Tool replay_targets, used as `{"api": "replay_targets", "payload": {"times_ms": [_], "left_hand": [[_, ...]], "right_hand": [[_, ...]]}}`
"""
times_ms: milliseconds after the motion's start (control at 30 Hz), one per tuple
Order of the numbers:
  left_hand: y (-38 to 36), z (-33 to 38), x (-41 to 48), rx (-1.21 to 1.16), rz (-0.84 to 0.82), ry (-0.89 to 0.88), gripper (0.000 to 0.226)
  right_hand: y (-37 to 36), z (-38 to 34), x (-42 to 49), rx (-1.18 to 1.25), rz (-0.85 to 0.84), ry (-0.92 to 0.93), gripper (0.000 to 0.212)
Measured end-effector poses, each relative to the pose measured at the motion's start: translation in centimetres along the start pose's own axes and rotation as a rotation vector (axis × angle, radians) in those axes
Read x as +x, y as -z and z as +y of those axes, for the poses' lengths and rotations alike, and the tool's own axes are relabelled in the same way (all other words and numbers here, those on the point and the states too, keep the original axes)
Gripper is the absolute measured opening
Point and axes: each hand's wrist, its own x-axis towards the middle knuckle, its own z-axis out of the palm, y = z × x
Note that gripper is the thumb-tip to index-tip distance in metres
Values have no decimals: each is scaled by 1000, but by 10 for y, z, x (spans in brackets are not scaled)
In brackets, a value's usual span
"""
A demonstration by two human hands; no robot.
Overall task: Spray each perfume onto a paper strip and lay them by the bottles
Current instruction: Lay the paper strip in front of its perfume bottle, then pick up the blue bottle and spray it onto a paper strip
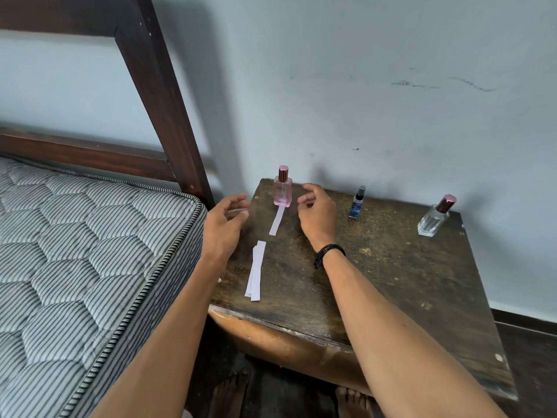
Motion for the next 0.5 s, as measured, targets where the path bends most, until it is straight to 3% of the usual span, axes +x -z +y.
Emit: {"api": "replay_targets", "payload": {"times_ms": [267, 500], "left_hand": [[21, 9, -60, 14, -40, -25, 30], [28, 7, -79, 69, -14, 12, 28]], "right_hand": [[22, -26, -29, 75, -15, -147, 24], [49, -31, -117, 24, -303, -97, 17]]}}
